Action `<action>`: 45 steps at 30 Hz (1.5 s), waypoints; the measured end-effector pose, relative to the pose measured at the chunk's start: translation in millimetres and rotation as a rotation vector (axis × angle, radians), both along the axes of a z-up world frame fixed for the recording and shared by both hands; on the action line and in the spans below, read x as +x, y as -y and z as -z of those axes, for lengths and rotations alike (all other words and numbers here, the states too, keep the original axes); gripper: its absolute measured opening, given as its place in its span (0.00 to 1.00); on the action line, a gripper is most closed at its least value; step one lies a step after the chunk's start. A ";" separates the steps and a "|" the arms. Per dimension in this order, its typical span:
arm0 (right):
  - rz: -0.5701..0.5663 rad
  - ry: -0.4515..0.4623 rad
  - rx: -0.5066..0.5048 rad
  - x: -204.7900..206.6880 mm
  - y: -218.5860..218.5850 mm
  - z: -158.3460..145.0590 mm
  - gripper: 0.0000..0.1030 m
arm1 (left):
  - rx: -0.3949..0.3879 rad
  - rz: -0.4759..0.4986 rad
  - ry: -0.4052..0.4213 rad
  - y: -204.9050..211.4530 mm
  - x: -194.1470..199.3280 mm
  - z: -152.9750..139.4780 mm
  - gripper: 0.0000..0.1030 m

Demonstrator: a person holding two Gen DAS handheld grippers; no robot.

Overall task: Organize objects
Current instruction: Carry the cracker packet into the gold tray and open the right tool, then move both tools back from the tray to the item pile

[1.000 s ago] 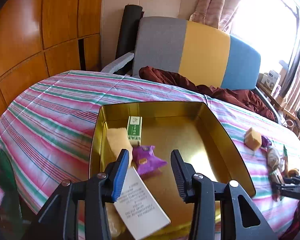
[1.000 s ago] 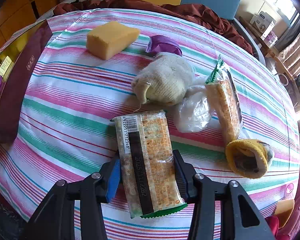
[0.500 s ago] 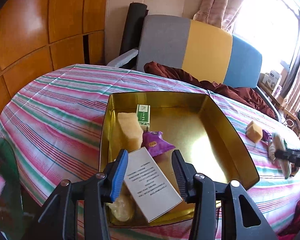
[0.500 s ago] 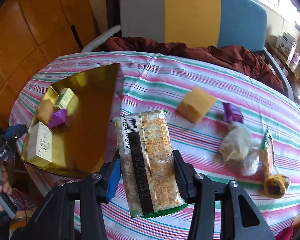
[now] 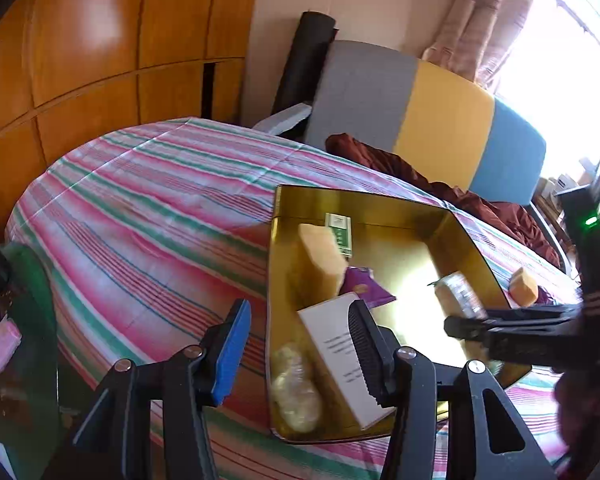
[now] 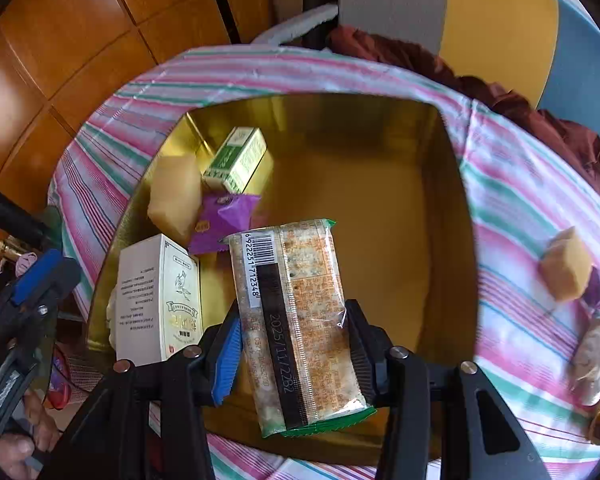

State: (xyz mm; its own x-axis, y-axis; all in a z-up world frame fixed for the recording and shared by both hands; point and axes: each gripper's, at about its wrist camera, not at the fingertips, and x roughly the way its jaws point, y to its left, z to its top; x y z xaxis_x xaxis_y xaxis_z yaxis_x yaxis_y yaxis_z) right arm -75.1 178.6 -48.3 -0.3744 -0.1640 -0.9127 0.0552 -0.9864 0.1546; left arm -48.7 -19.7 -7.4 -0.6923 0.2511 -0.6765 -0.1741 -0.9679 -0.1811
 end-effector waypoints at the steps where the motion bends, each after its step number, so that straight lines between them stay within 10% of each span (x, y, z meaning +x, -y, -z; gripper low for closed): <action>1: 0.003 0.014 0.006 -6.6 5.2 8.0 0.47 | 0.004 -0.006 0.001 2.5 -0.3 0.7 0.50; 18: 0.021 0.048 -0.178 -7.8 19.0 32.1 0.54 | 0.011 -0.036 0.017 12.3 -4.9 9.9 0.56; 45: 0.248 -0.298 0.039 83.4 -120.5 -51.6 0.79 | -0.069 0.220 -0.025 -69.8 26.8 -15.6 0.67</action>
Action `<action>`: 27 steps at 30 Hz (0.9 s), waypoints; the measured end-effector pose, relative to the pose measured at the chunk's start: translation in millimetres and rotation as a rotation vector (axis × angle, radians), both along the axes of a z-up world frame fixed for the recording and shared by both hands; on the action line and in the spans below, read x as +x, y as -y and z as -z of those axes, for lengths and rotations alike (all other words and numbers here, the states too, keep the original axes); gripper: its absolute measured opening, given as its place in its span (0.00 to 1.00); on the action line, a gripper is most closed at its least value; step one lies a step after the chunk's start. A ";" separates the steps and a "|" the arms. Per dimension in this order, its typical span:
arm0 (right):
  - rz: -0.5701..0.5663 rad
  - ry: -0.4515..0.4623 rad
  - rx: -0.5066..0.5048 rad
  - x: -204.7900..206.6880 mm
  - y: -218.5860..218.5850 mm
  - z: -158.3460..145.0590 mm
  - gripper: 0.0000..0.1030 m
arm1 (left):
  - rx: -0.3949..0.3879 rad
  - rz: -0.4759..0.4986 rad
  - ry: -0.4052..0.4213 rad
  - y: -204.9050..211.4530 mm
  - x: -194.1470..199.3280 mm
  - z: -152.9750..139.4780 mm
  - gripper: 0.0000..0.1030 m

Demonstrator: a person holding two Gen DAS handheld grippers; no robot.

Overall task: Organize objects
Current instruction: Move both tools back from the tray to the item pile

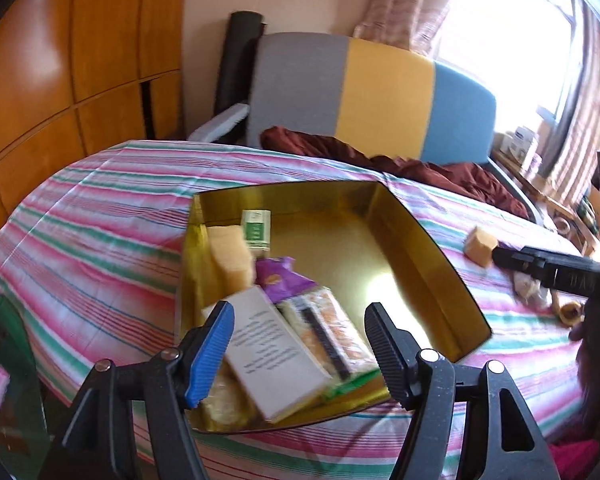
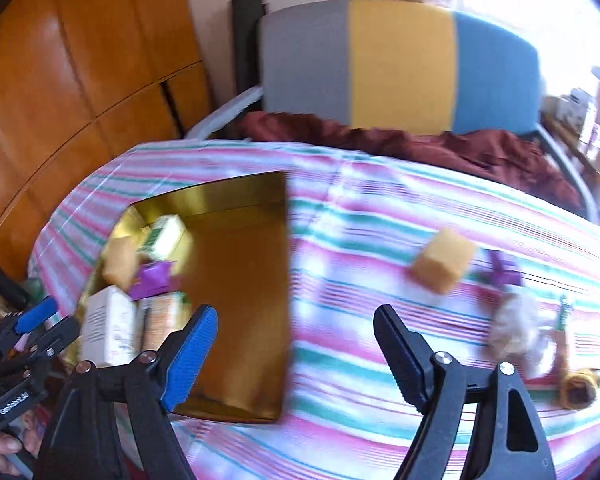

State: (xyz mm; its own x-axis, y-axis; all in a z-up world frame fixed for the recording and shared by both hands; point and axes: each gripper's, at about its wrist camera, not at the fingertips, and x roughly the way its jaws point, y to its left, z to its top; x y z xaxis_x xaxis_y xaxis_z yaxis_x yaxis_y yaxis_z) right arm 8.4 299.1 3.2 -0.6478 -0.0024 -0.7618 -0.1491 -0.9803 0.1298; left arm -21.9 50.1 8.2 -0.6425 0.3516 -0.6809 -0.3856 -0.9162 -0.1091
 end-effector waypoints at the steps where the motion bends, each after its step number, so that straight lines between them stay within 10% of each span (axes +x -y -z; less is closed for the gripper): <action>1: 0.023 -0.001 0.004 3.9 -12.2 -1.4 0.79 | -0.006 0.012 -0.001 -4.6 1.6 -0.3 0.67; 18: 0.762 -0.113 -0.086 116.2 -256.4 13.1 0.80 | -0.072 0.277 -0.003 -107.4 20.3 -5.2 0.72; 27: 0.761 -0.137 -0.275 127.9 -272.5 19.5 0.81 | -0.092 0.407 0.035 -204.3 10.0 -10.3 0.74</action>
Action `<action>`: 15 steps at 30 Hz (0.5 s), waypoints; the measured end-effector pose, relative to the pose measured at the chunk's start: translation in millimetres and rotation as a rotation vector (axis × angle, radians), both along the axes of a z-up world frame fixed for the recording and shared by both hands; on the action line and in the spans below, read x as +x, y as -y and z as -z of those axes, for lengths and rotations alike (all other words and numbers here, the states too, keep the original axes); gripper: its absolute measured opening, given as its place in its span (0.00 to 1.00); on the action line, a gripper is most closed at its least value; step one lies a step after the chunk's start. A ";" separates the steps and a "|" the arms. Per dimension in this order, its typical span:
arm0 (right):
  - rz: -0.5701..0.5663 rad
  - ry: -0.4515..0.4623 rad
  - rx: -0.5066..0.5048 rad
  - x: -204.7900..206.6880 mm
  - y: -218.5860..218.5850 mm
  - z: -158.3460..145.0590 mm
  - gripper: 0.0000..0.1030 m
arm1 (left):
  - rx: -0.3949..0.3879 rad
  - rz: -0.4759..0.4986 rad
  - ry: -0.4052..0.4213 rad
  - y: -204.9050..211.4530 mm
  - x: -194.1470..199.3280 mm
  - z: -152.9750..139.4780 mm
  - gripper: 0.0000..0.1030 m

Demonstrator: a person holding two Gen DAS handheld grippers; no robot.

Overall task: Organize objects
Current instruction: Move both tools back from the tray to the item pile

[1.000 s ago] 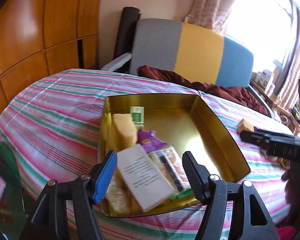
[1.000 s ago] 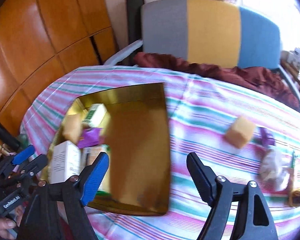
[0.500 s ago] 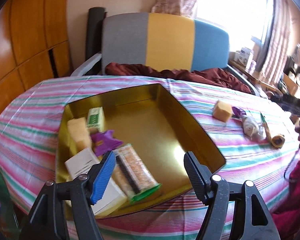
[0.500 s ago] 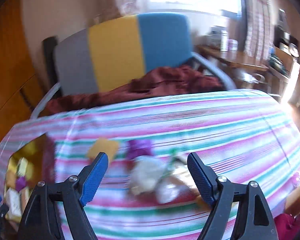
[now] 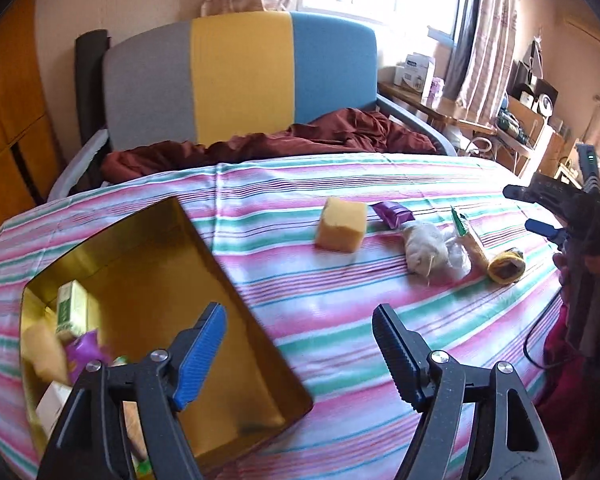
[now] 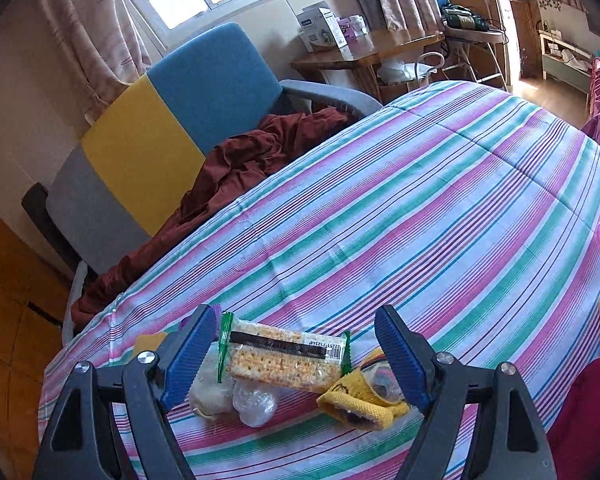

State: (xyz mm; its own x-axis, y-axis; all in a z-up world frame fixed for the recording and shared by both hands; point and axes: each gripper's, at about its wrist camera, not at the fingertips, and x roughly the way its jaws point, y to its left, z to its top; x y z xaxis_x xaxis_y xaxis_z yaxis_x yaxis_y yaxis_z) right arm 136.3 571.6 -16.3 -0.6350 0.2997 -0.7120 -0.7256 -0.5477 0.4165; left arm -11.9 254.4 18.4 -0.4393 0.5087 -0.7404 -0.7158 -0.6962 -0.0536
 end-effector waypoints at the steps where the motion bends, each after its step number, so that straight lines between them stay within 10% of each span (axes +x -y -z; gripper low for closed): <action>1: -0.009 -0.003 -0.003 -0.7 1.5 -0.3 0.81 | -0.011 0.012 0.003 -9.5 -2.5 1.3 0.75; 15: -0.061 -0.073 -0.081 0.5 -0.4 0.2 0.81 | -0.250 0.094 0.044 -141.8 -55.1 54.1 0.78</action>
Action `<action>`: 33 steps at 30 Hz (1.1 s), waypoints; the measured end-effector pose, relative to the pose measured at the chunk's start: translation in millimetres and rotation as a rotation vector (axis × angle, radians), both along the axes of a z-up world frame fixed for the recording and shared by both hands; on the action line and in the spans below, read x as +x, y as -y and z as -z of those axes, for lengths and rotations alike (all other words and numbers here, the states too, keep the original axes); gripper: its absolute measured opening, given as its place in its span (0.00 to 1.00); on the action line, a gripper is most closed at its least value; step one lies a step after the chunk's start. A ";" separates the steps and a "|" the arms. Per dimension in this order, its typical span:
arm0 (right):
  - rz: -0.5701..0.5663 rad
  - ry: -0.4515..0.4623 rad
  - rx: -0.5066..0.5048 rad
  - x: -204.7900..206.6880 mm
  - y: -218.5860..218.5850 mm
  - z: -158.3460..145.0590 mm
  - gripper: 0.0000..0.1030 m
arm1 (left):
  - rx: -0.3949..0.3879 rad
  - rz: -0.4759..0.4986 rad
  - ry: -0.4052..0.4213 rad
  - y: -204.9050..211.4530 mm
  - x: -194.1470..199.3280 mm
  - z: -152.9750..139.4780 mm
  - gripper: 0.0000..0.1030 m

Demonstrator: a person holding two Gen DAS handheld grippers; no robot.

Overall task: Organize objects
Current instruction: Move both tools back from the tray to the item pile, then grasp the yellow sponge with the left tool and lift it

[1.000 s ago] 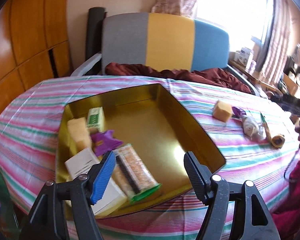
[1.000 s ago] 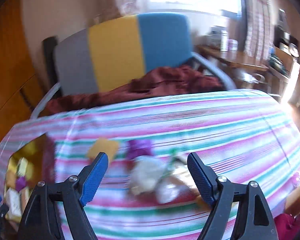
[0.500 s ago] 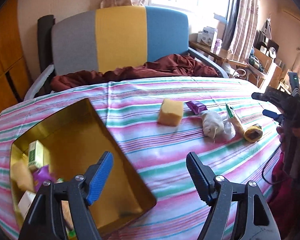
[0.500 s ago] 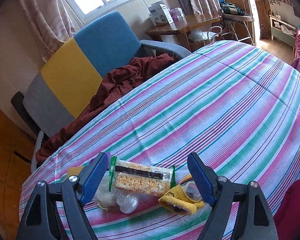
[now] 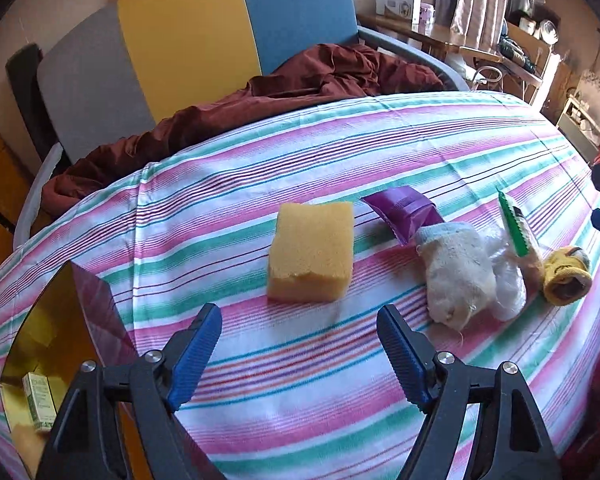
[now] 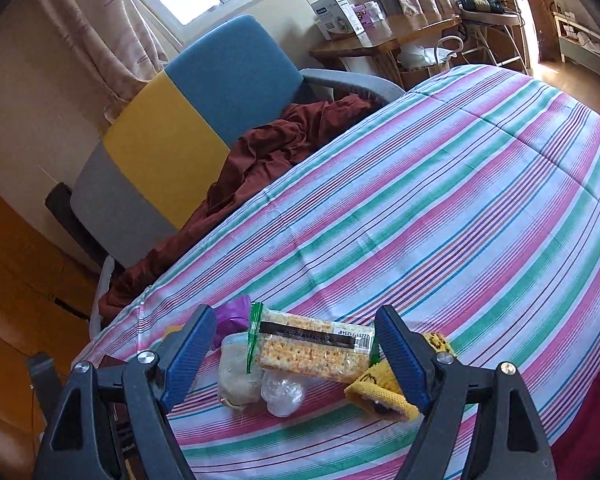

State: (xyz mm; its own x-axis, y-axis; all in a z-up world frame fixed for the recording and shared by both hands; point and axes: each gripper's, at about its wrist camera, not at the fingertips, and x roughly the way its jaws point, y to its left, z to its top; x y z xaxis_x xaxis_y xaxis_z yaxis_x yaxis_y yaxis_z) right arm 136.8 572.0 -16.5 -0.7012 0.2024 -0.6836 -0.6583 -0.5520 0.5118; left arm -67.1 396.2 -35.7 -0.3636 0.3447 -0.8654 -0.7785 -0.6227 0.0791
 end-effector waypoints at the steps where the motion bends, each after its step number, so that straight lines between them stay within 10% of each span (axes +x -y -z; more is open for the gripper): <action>1: -0.001 -0.003 -0.007 0.1 -0.9 0.7 0.81 | -0.009 0.001 -0.003 -5.8 -3.3 2.4 0.78; 10: -0.002 -0.011 -0.050 0.1 -6.8 6.5 0.81 | -0.063 0.012 -0.015 -46.9 -34.3 32.4 0.77; 12: -0.002 -0.006 -0.053 -0.3 -7.5 7.6 0.81 | -0.058 0.016 0.034 -50.6 -39.2 39.5 0.53; 15: -0.004 0.003 -0.052 -1.2 -7.3 8.9 0.81 | -0.051 0.009 0.032 -48.7 -34.7 39.8 0.51; 33: -0.110 0.086 0.062 -20.9 15.0 6.9 0.81 | 0.093 0.193 -0.094 66.0 138.1 38.3 0.51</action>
State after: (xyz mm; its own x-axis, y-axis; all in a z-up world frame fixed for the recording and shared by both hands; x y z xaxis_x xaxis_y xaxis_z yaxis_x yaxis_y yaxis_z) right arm 115.9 557.0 -23.3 -0.6611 0.1715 -0.7304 -0.6319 -0.6521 0.4189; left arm 71.0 330.3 -74.0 -0.3604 0.4927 -0.7921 -0.8759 -0.4707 0.1057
